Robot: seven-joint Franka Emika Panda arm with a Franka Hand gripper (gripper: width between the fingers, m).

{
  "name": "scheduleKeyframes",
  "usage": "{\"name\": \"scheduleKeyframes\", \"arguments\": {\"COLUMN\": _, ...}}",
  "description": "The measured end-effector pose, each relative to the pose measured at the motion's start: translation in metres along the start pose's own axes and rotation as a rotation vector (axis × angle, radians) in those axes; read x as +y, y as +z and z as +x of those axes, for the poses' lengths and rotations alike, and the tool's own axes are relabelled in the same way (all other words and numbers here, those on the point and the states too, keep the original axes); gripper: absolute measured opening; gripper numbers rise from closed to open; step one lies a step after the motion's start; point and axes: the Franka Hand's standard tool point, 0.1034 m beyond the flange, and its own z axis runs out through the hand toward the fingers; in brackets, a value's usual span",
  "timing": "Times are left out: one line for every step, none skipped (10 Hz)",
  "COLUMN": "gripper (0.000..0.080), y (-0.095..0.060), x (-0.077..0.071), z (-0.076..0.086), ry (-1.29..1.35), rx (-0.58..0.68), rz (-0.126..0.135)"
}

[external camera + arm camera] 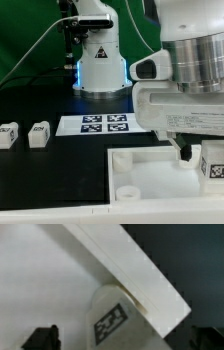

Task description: Assemble one leg

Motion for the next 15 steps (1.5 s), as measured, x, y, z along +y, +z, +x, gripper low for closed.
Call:
{"name": "scheduleKeyframes", "arguments": {"gripper": 0.0649, "y": -0.0016, "x": -0.0038, "z": -0.0004, "ry": -0.157, "rx": 0.013, "rz": -0.045}}
{"name": "scheduleKeyframes", "arguments": {"gripper": 0.0649, "y": -0.0021, "x": -0.0049, "z": 0.0000, "ry": -0.218, "rx": 0.018, "rz": -0.052}}
{"name": "scheduleKeyframes", "arguments": {"gripper": 0.0537, "y": -0.0016, "x": -0.0024, "z": 0.0008, "ry": -0.216, "rx": 0.017, "rz": -0.052}}
{"name": "scheduleKeyframes", "arguments": {"gripper": 0.0401, "y": -0.0015, "x": -0.0025, "z": 0.0008, "ry": -0.199, "rx": 0.018, "rz": -0.052}}
{"name": "scheduleKeyframes", "arguments": {"gripper": 0.0401, "y": -0.0015, "x": -0.0028, "z": 0.0005, "ry": -0.177, "rx": 0.017, "rz": -0.050}}
{"name": "scheduleKeyframes", "arguments": {"gripper": 0.0294, "y": -0.0013, "x": -0.0024, "z": 0.0005, "ry": -0.077, "rx": 0.019, "rz": -0.050}}
{"name": "scheduleKeyframes", "arguments": {"gripper": 0.0294, "y": -0.0013, "x": -0.0028, "z": 0.0002, "ry": 0.042, "rx": 0.020, "rz": -0.045}}
{"name": "scheduleKeyframes", "arguments": {"gripper": 0.0294, "y": -0.0013, "x": -0.0030, "z": 0.0001, "ry": 0.150, "rx": 0.020, "rz": -0.040}}
{"name": "scheduleKeyframes", "arguments": {"gripper": 0.0294, "y": -0.0013, "x": -0.0032, "z": 0.0000, "ry": 0.241, "rx": 0.020, "rz": -0.037}}
{"name": "scheduleKeyframes", "arguments": {"gripper": 0.0294, "y": -0.0011, "x": -0.0037, "z": 0.0000, "ry": 0.406, "rx": 0.014, "rz": -0.026}}
{"name": "scheduleKeyframes", "arguments": {"gripper": 0.0294, "y": 0.0003, "x": -0.0046, "z": 0.0012, "ry": 0.567, "rx": 0.009, "rz": -0.004}}
{"name": "scheduleKeyframes", "arguments": {"gripper": 0.0294, "y": 0.0011, "x": -0.0065, "z": 0.0005, "ry": 0.750, "rx": -0.002, "rz": 0.013}}
{"name": "scheduleKeyframes", "arguments": {"gripper": 0.0294, "y": 0.0017, "x": -0.0082, "z": 0.0005, "ry": 0.904, "rx": -0.011, "rz": 0.036}}
{"name": "scheduleKeyframes", "arguments": {"gripper": 0.0294, "y": 0.0021, "x": -0.0091, "z": 0.0013, "ry": 1.065, "rx": -0.023, "rz": 0.068}}
{"name": "scheduleKeyframes", "arguments": {"gripper": 0.0294, "y": 0.0019, "x": -0.0088, "z": 0.0030, "ry": 1.199, "rx": -0.043, "rz": 0.095}}
